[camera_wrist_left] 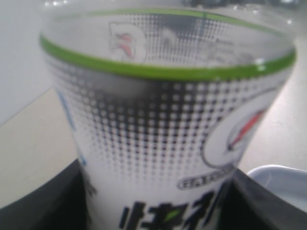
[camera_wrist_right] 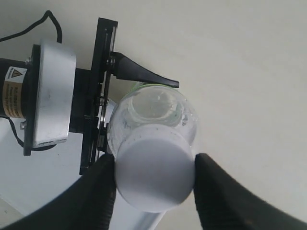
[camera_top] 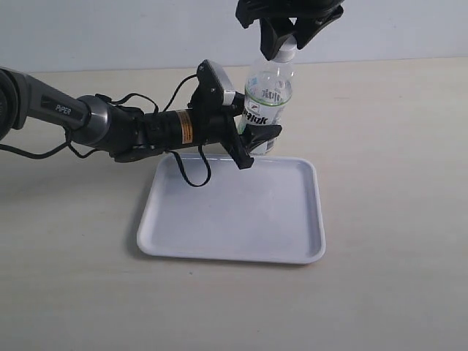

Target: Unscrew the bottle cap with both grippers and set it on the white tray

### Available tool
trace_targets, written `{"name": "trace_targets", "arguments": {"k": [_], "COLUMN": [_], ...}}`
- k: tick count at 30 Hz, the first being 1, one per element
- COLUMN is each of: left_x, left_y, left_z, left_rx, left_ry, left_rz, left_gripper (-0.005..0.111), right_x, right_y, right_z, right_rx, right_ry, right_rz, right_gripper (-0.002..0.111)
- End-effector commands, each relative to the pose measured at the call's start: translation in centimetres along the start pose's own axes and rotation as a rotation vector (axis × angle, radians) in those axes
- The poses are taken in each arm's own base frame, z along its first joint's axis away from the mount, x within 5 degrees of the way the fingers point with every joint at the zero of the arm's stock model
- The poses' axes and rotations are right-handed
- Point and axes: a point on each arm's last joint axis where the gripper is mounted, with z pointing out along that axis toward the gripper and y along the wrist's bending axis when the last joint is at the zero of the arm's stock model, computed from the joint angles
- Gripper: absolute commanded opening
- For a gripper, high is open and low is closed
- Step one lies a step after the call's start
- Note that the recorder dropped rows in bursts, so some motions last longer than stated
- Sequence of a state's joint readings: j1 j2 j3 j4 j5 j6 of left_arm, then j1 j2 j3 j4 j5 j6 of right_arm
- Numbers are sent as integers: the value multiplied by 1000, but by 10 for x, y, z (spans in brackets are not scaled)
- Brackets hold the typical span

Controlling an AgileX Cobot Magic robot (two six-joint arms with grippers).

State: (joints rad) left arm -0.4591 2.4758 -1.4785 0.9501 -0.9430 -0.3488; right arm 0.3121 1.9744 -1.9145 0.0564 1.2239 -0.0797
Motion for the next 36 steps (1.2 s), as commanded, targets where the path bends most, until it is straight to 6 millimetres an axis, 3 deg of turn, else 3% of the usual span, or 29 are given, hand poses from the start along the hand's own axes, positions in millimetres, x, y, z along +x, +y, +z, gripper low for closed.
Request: {"name": "trace_targets", "arguments": {"k": [1,5,22,36], "left_x": [-13,-13,-13,-13], "left_y": [4,4,4,3], "left_z": [-1,-1,-1,0], "left_rx": [-15,-15,-12,-10], "left_ry": [-45,-45,-44,-45], "left_rz": [4,4,6,1], "left_gripper": [0,0,0,0], "right_x": [-1,-1,-1,-1], "right_y": [0,0,0,0], "right_z": [-2,-2,-2,-2], "right_rx": [3,4,7,9], "right_ry": [-9,-9,-8,-6], "right_rz": [-7,-29,-318,-731], "right_gripper": [29,-1,0,0]}}
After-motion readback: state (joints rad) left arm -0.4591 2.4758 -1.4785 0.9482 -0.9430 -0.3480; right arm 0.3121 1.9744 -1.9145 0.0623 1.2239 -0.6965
